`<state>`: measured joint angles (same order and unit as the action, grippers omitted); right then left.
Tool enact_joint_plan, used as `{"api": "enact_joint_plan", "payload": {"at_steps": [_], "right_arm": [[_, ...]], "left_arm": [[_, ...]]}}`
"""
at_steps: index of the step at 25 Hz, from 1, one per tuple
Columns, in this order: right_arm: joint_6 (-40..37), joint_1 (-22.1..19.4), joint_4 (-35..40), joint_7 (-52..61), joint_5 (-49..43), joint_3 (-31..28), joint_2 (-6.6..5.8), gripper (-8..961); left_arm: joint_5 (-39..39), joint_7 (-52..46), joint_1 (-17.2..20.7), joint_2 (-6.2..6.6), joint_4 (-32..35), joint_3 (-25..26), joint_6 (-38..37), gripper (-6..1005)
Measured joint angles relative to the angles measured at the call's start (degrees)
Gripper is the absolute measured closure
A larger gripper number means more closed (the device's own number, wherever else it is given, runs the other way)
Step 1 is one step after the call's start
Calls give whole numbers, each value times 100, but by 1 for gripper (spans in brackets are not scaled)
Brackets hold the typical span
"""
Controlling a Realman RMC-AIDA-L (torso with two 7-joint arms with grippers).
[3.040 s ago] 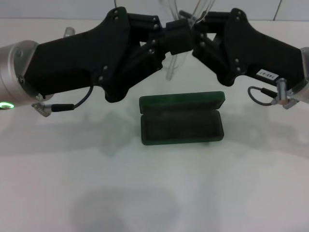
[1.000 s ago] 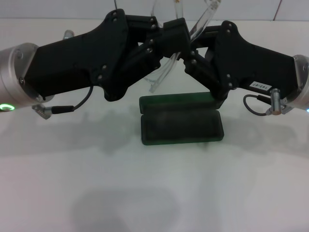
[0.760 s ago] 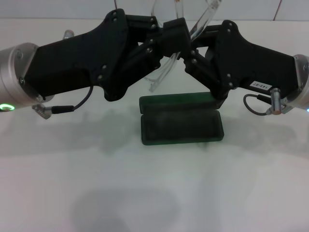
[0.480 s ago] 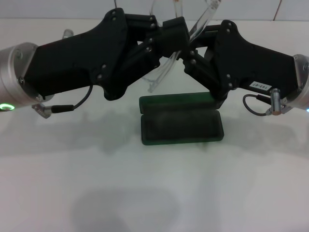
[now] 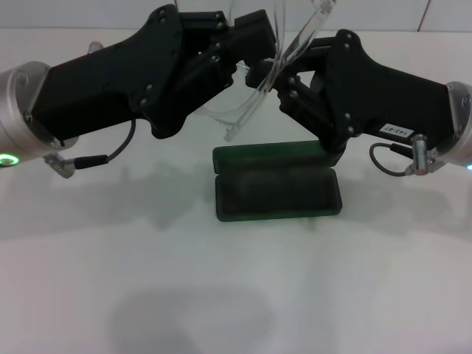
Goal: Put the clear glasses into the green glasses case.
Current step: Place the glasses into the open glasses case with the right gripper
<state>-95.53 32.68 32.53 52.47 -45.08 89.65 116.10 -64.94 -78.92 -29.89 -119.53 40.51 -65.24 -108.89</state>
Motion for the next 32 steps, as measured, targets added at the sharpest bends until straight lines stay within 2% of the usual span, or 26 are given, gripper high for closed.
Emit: {"api": "enact_joint_plan", "payload": {"at_steps": [16, 21, 25, 27, 31, 32], "right_arm": [[32, -30, -2, -6, -1, -20, -1, 873], [36, -102, -42, -7, -5, -126, -28, 873], [4, -272, 19, 23, -46, -312, -76, 873], [2, -331, 106, 112, -84, -329, -129, 873], [209, -403, 760, 791, -672, -332, -351, 873], [318, -434, 1007, 1043, -907, -332, -410, 873]], "left_arm": [[-2, 0, 24, -8, 0, 6, 113, 923], [-1, -19, 134, 27, 47, 239, 75, 923], [0, -129, 414, 201, 133, 733, -176, 923], [0, -237, 533, 333, 137, 973, -226, 923], [-29, -374, 710, 654, 139, 1157, -244, 923], [-32, -381, 733, 698, 140, 1159, -245, 923]]}}
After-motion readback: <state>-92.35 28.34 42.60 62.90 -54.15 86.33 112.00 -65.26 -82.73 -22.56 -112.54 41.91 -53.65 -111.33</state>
